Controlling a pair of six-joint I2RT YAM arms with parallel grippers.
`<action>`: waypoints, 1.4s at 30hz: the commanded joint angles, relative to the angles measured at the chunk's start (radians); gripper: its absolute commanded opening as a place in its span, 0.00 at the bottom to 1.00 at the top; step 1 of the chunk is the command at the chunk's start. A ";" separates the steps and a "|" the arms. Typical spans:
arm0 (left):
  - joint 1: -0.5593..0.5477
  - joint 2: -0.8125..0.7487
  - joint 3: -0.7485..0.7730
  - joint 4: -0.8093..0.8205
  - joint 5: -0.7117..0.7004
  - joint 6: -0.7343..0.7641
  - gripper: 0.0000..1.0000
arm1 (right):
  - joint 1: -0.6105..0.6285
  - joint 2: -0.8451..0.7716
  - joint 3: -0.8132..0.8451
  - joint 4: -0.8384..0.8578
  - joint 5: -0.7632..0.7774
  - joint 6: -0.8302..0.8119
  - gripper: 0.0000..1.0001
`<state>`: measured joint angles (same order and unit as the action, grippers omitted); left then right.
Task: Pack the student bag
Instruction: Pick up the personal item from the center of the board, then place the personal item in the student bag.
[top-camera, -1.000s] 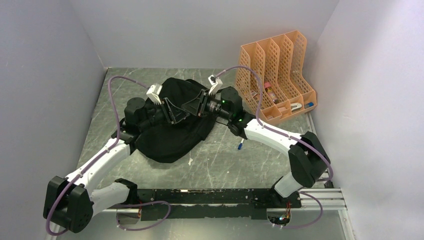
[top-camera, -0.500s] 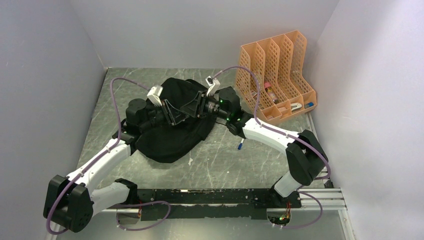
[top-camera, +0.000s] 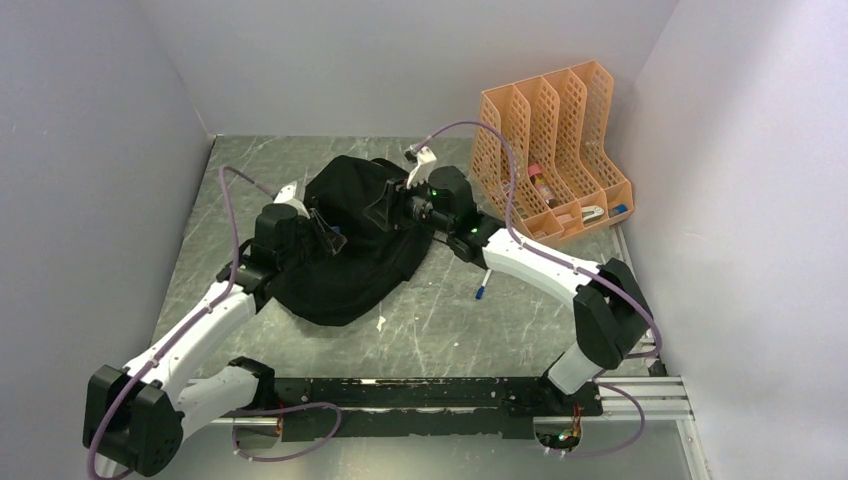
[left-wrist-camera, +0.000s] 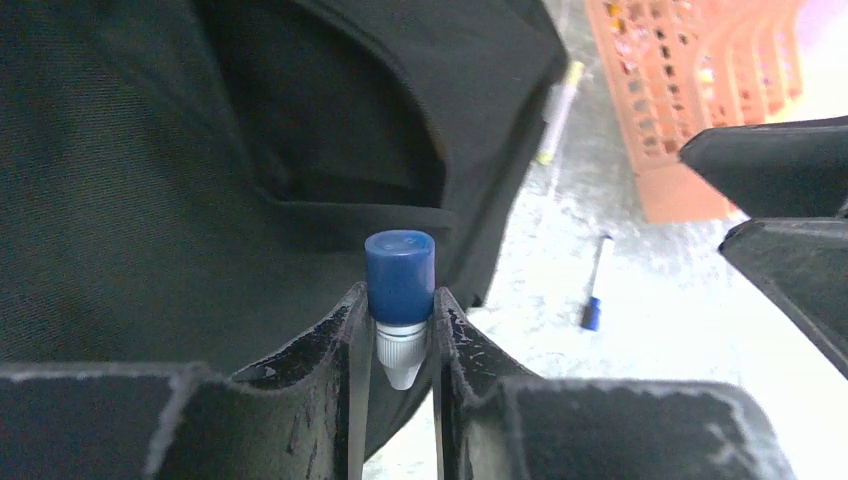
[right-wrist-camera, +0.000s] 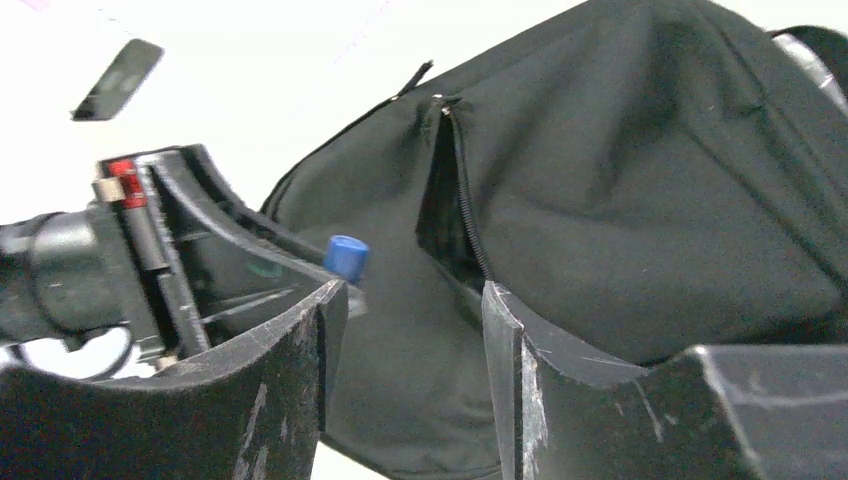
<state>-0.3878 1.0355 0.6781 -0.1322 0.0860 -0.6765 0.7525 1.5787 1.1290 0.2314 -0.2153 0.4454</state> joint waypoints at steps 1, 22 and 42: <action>-0.002 -0.070 0.051 -0.138 -0.221 0.000 0.05 | 0.009 0.060 0.059 -0.044 0.056 -0.151 0.56; 0.006 -0.065 0.071 -0.178 -0.232 0.003 0.05 | 0.147 0.461 0.461 -0.277 0.434 -0.577 0.63; 0.038 0.153 0.102 0.046 -0.096 -0.073 0.05 | 0.154 0.401 0.427 -0.186 0.454 -0.477 0.00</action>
<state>-0.3687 1.1305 0.7338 -0.1986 -0.0616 -0.7189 0.9092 2.0361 1.5654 -0.0109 0.2569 -0.0818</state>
